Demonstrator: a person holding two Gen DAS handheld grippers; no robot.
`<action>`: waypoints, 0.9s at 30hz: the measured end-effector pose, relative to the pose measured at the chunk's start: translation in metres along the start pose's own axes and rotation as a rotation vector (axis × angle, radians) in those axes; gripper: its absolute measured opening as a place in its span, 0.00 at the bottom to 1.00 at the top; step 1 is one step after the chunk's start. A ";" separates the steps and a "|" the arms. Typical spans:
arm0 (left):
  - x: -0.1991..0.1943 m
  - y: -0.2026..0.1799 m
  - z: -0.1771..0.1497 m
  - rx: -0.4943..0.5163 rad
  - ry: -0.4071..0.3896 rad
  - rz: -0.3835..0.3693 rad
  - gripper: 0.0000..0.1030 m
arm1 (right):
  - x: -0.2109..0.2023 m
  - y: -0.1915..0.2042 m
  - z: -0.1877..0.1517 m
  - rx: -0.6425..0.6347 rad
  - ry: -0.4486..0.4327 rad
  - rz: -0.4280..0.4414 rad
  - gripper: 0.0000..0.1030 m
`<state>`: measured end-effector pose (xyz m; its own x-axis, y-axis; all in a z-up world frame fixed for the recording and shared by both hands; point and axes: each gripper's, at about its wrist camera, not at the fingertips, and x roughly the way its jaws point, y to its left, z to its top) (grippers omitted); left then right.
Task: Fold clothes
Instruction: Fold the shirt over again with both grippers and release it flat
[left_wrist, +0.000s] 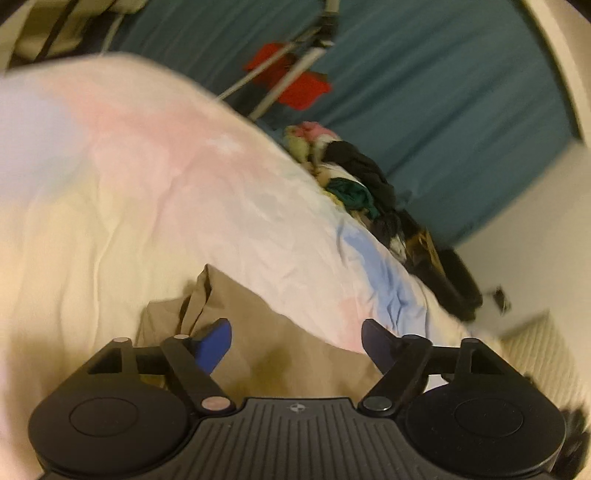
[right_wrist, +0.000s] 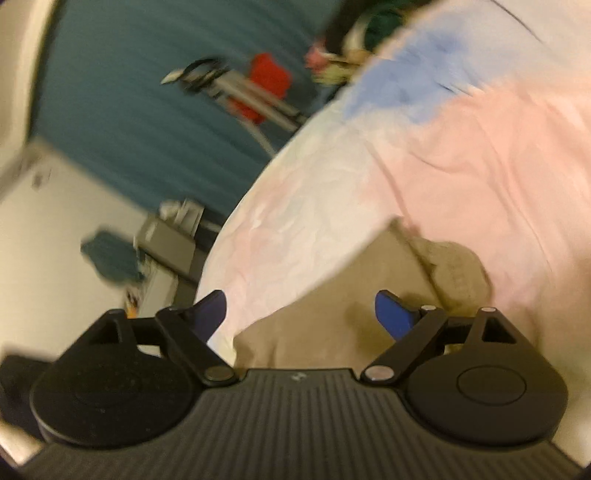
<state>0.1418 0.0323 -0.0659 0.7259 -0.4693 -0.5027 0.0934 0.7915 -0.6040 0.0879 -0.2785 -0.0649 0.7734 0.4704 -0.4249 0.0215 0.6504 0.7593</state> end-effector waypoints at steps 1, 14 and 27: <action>0.001 -0.006 -0.002 0.052 0.007 0.004 0.78 | 0.004 0.008 -0.001 -0.061 0.012 0.000 0.87; 0.069 -0.024 -0.037 0.371 0.092 0.206 0.78 | 0.076 0.003 -0.024 -0.403 0.026 -0.239 0.42; -0.035 -0.054 -0.076 0.473 0.099 0.227 0.77 | -0.027 0.036 -0.075 -0.492 0.056 -0.274 0.44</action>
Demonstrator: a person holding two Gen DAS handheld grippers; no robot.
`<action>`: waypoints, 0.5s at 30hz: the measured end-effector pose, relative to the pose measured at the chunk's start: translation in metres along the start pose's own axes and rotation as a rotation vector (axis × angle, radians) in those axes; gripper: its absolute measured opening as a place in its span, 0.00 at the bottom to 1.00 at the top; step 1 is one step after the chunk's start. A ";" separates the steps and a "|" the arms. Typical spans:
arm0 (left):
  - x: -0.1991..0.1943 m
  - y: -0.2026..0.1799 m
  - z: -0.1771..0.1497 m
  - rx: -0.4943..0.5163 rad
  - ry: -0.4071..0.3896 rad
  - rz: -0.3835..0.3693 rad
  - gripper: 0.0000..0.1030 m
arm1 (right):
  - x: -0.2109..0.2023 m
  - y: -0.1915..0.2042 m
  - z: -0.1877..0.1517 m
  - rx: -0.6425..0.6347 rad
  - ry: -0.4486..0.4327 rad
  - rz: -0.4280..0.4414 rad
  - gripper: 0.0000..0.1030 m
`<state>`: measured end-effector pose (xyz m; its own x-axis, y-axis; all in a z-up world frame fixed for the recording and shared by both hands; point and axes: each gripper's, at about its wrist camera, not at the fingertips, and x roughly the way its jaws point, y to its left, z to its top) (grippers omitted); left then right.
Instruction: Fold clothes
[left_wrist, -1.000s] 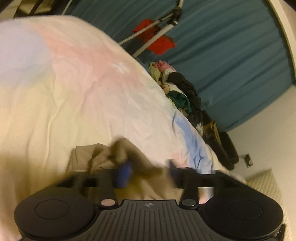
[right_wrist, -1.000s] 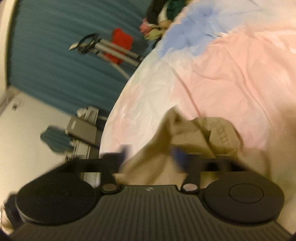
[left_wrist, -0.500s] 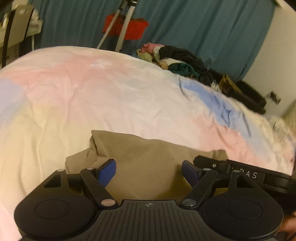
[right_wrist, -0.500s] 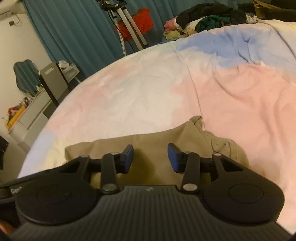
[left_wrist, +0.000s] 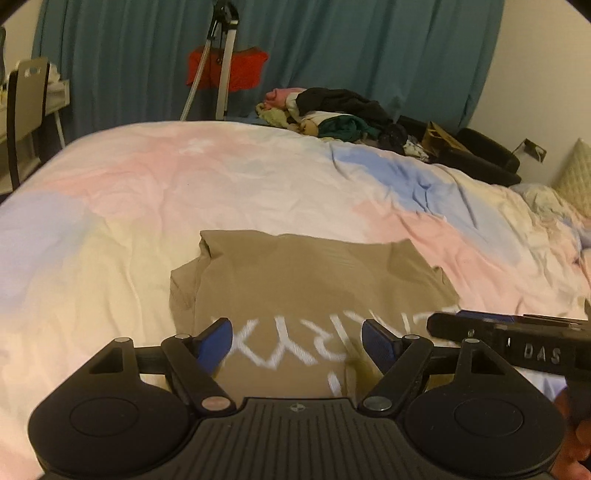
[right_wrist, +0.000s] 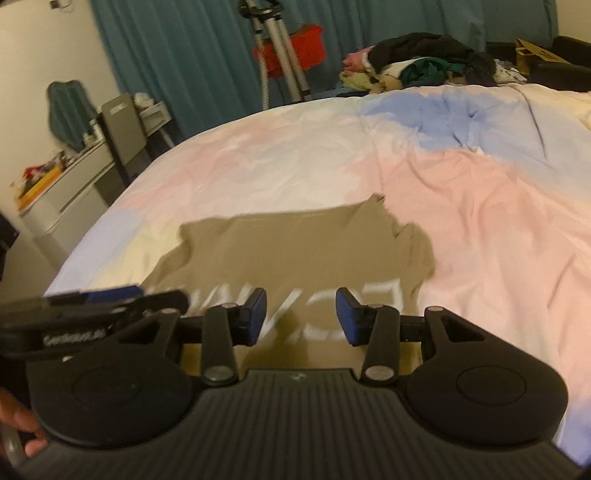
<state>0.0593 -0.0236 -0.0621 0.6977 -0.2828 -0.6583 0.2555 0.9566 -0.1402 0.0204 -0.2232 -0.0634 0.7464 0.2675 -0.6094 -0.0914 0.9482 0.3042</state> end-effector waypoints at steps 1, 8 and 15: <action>-0.001 -0.001 -0.005 -0.003 0.003 0.009 0.77 | -0.003 0.002 -0.005 -0.005 0.004 0.002 0.44; 0.001 -0.004 -0.028 -0.014 0.033 0.063 0.77 | 0.011 0.007 -0.033 -0.029 0.079 -0.031 0.43; -0.018 -0.004 -0.035 -0.027 0.020 0.065 0.78 | 0.002 0.004 -0.029 0.021 0.084 -0.033 0.41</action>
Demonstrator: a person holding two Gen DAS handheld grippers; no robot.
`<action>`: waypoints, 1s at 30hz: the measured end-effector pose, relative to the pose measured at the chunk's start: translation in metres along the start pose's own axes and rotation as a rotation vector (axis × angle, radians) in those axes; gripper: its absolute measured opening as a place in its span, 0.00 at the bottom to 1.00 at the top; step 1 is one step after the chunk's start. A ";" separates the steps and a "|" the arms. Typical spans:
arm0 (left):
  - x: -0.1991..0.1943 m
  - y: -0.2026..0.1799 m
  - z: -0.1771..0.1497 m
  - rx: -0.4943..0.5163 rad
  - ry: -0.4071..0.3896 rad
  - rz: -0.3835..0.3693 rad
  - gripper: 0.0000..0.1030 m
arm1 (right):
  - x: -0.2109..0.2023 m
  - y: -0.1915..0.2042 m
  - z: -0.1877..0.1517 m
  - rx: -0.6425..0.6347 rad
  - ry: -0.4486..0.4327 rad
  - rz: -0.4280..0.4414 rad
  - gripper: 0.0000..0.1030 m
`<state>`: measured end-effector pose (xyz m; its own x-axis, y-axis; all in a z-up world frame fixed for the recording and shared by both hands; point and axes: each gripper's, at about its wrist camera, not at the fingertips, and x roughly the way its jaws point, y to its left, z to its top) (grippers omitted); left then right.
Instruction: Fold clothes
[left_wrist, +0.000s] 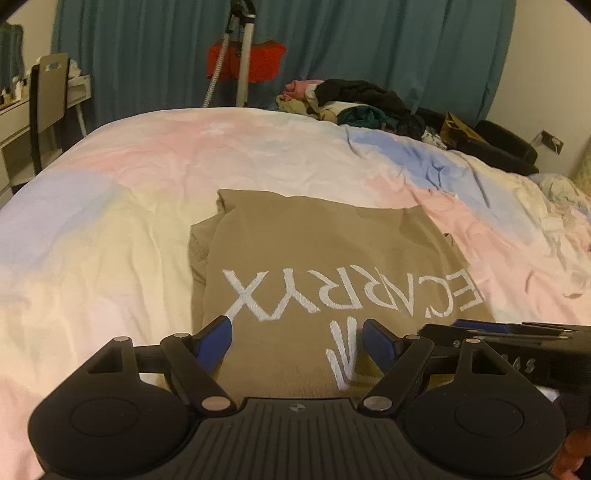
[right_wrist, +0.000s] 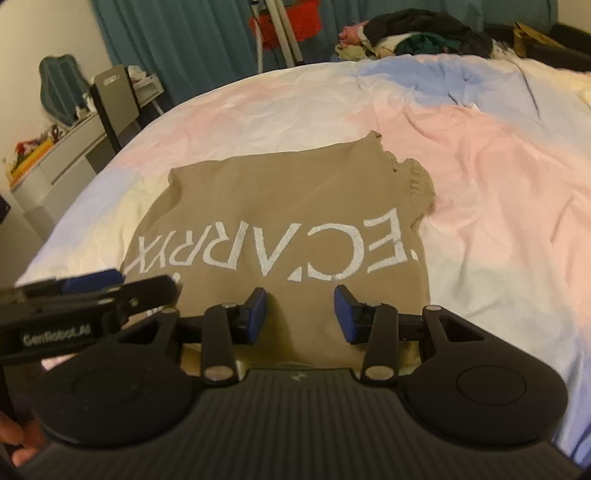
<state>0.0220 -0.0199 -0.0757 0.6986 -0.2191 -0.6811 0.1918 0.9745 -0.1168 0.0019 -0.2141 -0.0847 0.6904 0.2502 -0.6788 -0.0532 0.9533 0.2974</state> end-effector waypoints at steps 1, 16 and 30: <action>-0.005 0.001 -0.002 -0.016 0.002 -0.005 0.79 | -0.006 -0.003 0.002 0.022 -0.006 0.000 0.42; 0.028 0.089 -0.047 -0.939 0.212 -0.376 0.78 | 0.015 -0.048 -0.037 0.815 0.244 0.504 0.82; 0.027 0.098 -0.039 -1.016 0.086 -0.330 0.26 | 0.028 -0.076 -0.053 1.061 0.059 0.273 0.33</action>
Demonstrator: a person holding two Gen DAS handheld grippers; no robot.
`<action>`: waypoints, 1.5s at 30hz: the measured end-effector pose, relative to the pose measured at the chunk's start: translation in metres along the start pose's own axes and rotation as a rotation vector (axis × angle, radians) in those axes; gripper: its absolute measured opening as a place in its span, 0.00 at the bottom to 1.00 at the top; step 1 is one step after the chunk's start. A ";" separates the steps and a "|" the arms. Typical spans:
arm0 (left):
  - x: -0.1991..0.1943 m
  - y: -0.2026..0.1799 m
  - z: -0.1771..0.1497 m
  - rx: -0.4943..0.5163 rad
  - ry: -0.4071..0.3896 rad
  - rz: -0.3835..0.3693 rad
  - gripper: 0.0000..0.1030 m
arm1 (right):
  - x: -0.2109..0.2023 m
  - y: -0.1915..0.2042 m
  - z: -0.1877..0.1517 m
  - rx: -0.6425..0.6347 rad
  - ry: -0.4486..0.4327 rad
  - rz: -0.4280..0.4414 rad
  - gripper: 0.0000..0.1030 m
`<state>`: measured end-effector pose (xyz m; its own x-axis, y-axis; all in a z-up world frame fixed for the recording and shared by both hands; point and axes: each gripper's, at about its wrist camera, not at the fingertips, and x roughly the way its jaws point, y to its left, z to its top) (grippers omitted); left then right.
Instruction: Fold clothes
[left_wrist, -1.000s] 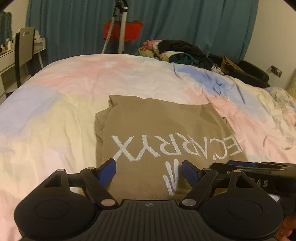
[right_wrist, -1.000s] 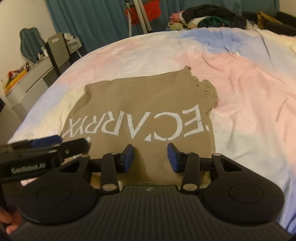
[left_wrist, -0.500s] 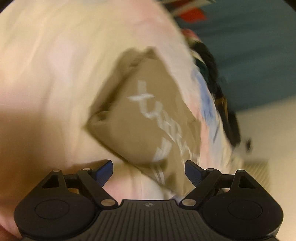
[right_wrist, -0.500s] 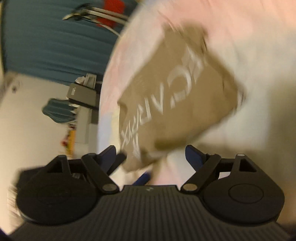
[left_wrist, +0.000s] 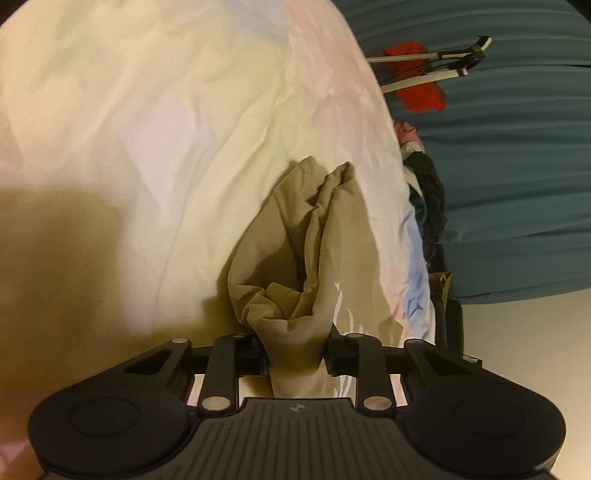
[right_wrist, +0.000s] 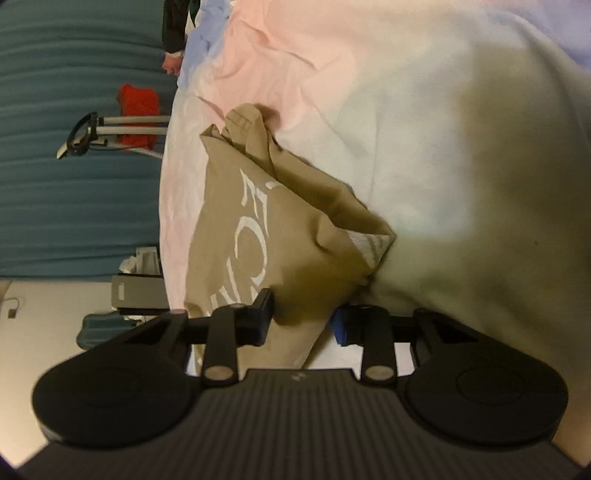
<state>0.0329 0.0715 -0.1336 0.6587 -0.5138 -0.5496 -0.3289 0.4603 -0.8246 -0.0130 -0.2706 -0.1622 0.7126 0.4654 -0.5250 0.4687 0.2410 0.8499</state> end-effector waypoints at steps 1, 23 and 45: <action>-0.002 0.000 0.000 -0.009 0.003 -0.015 0.25 | 0.001 0.004 -0.003 -0.030 -0.012 -0.005 0.29; 0.051 -0.225 -0.019 0.155 0.263 -0.121 0.22 | -0.135 0.112 0.132 -0.176 -0.297 0.130 0.15; 0.378 -0.293 -0.082 0.676 0.256 -0.116 0.21 | -0.026 0.021 0.323 -0.289 -0.608 -0.051 0.15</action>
<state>0.3228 -0.3168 -0.1101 0.4581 -0.7012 -0.5463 0.2774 0.6966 -0.6616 0.1471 -0.5528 -0.1452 0.9001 -0.0940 -0.4254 0.4109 0.5077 0.7572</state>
